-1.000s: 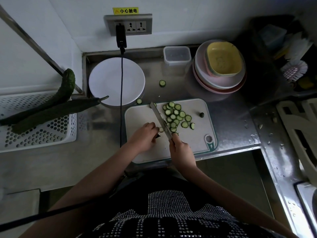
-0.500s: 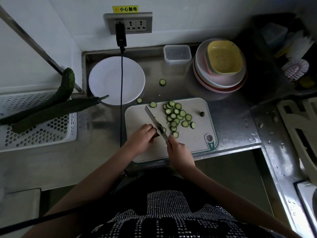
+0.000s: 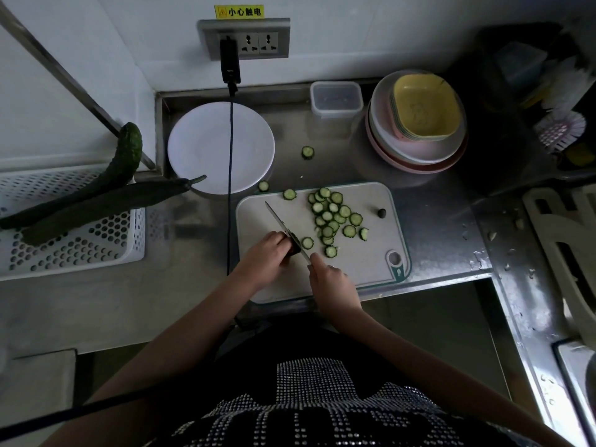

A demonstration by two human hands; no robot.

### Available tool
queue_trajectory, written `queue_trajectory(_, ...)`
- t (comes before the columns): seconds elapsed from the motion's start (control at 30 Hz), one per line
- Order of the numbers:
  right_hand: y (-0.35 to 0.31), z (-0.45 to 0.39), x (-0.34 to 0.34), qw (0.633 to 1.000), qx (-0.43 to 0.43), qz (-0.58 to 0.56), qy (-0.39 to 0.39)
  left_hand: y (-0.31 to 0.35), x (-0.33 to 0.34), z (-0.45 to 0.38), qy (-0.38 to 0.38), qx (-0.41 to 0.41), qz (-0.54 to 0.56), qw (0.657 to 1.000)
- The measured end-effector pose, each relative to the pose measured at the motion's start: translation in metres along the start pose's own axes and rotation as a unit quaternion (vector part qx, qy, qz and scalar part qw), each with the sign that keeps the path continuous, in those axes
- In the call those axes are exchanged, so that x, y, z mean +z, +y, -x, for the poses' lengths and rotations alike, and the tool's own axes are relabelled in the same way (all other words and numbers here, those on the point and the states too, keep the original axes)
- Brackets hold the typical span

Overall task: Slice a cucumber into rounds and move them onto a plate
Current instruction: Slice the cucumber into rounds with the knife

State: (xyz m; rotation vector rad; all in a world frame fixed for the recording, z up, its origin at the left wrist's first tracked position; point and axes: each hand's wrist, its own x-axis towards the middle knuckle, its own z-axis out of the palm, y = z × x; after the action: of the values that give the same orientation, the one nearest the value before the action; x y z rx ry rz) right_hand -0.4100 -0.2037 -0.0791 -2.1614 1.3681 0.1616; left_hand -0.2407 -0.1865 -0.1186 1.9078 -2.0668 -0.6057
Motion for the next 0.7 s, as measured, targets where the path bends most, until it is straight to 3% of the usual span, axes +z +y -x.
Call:
queue_trajectory(0.37, 0.001, -0.003, 0.001, 0.999, 0.028, -0.006, -0.046, 0.001, -0.002, 0.001, 0.008, 0.0, 0.015, 1.0)
queue_trajectory(0.57, -0.002, 0.004, -0.012, 0.994, 0.052, -0.094, 0.02, -0.001, -0.005, 0.005, 0.039, 0.007, 0.006, 0.999)
queue_trajectory(0.7, -0.007, 0.007, -0.013, 0.994, 0.036, -0.097, 0.015, 0.001, -0.004, 0.005, 0.066, 0.03, 0.001, 0.997)
